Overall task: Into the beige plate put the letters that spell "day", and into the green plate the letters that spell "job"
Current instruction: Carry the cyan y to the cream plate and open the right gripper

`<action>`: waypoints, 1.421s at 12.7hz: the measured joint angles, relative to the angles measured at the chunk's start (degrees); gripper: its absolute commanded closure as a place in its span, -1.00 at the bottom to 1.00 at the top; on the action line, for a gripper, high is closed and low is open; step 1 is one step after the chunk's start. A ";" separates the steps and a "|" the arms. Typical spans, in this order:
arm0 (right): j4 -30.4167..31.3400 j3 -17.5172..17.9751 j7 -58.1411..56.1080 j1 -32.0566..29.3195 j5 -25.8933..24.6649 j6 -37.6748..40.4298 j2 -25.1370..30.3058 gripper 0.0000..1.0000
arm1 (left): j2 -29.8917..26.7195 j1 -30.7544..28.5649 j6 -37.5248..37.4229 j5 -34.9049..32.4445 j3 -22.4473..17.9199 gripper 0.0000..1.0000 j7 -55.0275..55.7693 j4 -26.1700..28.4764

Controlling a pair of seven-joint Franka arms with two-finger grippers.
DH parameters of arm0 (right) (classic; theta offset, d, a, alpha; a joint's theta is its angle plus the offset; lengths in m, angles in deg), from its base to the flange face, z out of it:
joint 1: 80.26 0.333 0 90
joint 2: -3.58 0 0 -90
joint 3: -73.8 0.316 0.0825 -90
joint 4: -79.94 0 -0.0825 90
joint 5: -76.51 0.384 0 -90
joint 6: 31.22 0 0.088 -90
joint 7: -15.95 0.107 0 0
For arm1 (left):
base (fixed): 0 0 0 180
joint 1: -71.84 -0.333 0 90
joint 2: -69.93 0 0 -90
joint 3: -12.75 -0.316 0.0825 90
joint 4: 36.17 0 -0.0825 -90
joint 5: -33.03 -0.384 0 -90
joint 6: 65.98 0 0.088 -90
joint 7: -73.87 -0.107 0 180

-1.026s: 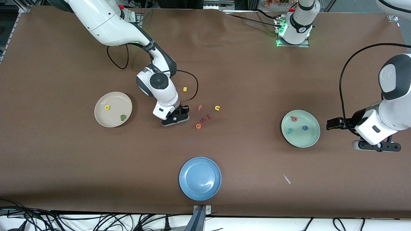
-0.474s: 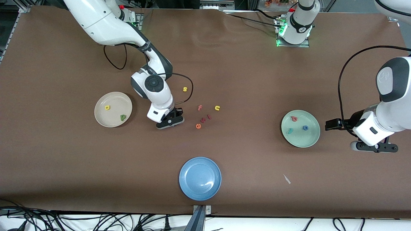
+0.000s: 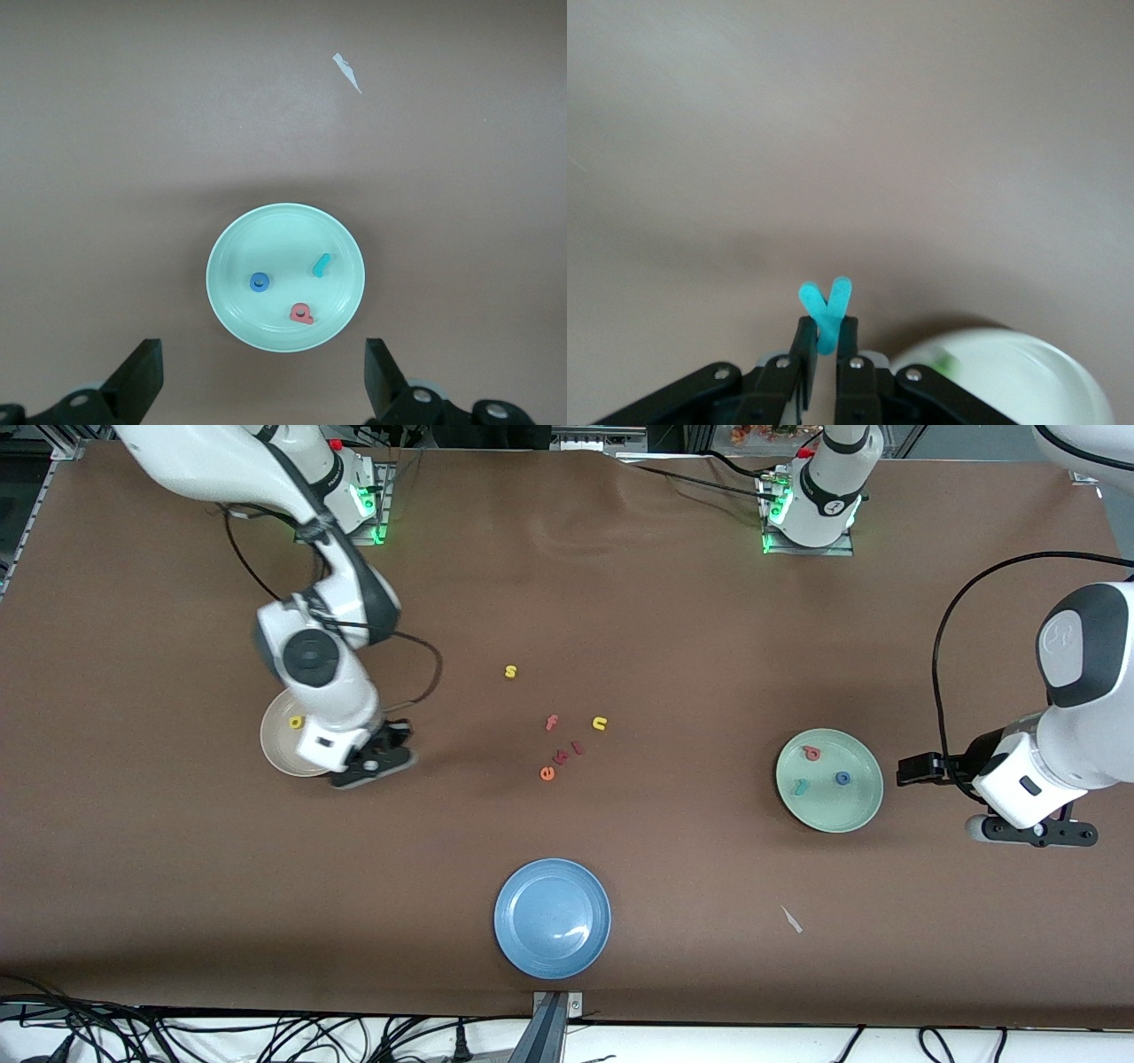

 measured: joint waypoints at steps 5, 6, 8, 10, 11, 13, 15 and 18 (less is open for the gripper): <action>6.85 -1.27 -6.06 -5.44 3.22 11.73 10.27 -0.97 | -0.11 0.00 0.20 0.00 0.00 -1.00 0.00 -0.44; 7.70 -2.00 -7.17 -5.44 4.15 11.85 11.03 -0.98 | -0.12 0.00 0.21 0.00 0.00 -1.00 -0.08 -0.50; 8.13 -3.65 -8.47 -5.46 4.58 11.87 11.44 -0.98 | -0.13 0.01 0.25 0.00 0.00 -1.00 -1.97 -0.56; 7.90 -4.54 -9.12 -5.48 4.95 12.19 11.53 -0.99 | -0.14 0.00 0.32 0.00 -0.03 -1.00 -7.11 -0.65; 7.32 -4.57 -9.15 -5.47 5.47 12.58 11.59 -0.99 | -0.15 0.00 0.44 0.00 -0.04 -1.00 -9.23 -0.90; 4.35 -4.85 -9.15 -5.46 7.38 14.67 11.89 -0.99 | -0.18 0.00 0.51 0.00 -0.05 -1.00 -10.98 -1.73; 0.22 -5.95 -9.17 -5.47 10.25 18.07 12.52 -0.99 | -0.19 0.01 0.51 0.00 -0.04 -1.00 -11.33 -2.04; -6.72 -6.96 -9.31 -5.46 13.23 25.63 14.19 -0.99 | -0.19 0.05 0.52 0.00 -0.04 -1.00 -11.77 -2.12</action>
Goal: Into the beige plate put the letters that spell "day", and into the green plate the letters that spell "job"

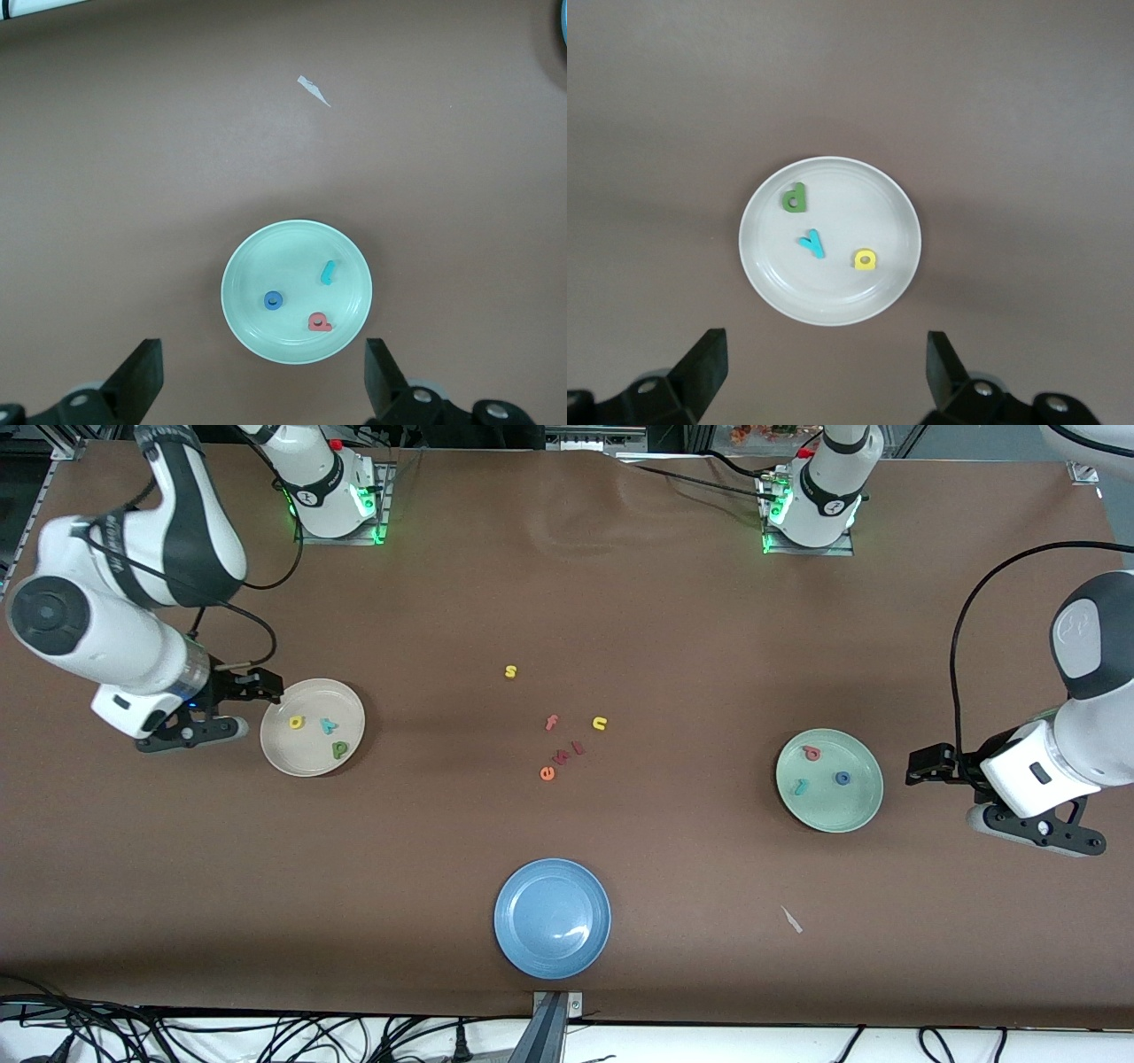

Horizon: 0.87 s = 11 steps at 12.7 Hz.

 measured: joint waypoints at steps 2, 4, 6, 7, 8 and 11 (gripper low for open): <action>-3.95 -0.53 0.00 0.00 0.62 4.66 1.21 -0.99 | -0.01 0.28 0.00 0.00 0.01 -1.00 -0.18 -0.10; -6.49 -1.29 -0.02 0.01 2.25 6.93 2.65 -0.99 | -0.02 0.42 0.00 0.00 0.03 -1.00 -0.20 -0.17; -8.14 -1.79 -0.04 0.01 2.66 9.43 4.58 -0.99 | -0.02 0.44 0.00 0.00 0.04 -1.00 -0.24 -0.22; -9.23 -1.90 -0.04 0.01 2.70 11.10 5.28 -0.99 | -0.02 0.44 0.00 0.00 0.04 -1.00 -0.26 -0.22; -10.51 -1.99 -0.05 0.02 2.74 12.71 5.74 -0.99 | -0.02 0.44 0.00 0.00 0.04 -1.00 -0.27 -0.22; -14.10 -2.45 -0.05 0.11 4.36 16.70 6.17 -0.99 | -0.02 0.44 0.00 0.00 0.04 -1.00 -0.28 -0.23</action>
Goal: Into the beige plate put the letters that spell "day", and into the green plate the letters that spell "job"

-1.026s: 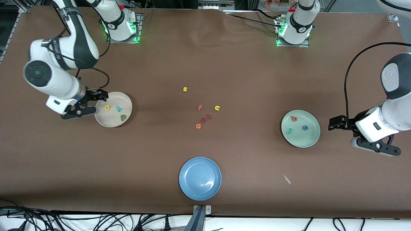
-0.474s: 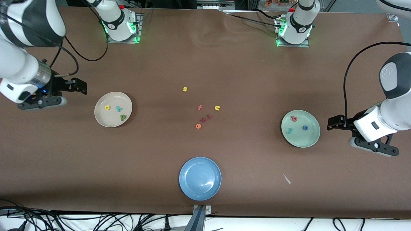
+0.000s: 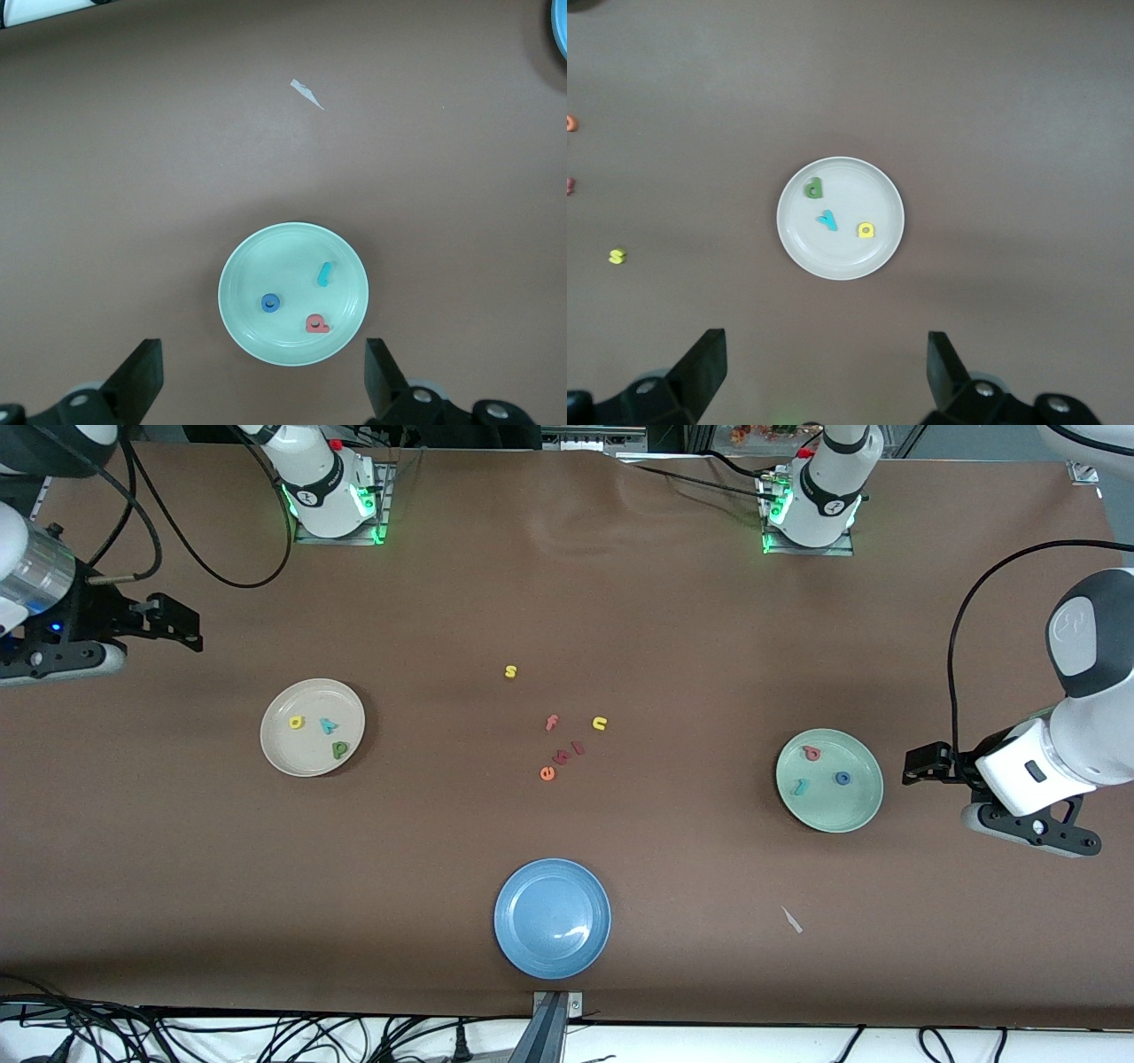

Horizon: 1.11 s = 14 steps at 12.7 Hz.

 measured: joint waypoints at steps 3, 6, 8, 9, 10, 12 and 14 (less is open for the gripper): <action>-1.19 -3.50 0.00 2.12 1.42 1.14 0.44 -0.99 | 0.00 0.00 0.00 0.00 -0.03 -1.00 0.00 0.00; -1.18 -4.62 -0.05 2.85 1.50 1.29 0.26 -0.99 | 0.00 0.00 0.00 0.00 -0.05 -1.00 0.00 0.00; -1.18 -4.62 -0.05 3.04 1.50 1.29 0.23 -0.99 | 0.00 0.00 0.00 0.00 -0.05 -1.00 0.00 0.00; -1.18 -4.62 -0.05 3.13 1.50 1.29 0.23 -0.99 | 0.00 -0.01 0.00 0.00 -0.05 -1.00 0.00 0.00; -1.18 -4.62 -0.05 3.21 1.50 1.29 0.22 -0.99 | 0.00 0.00 0.00 0.00 -0.05 -1.00 0.00 0.00; -1.18 -4.62 -0.05 3.26 1.50 1.29 0.22 -0.99 | 0.00 0.00 0.00 0.00 -0.05 -1.00 0.00 0.00; -1.18 -4.68 -0.12 3.26 1.50 1.28 0.20 -0.99 | 0.00 0.00 0.00 0.00 -0.05 -1.00 0.00 0.00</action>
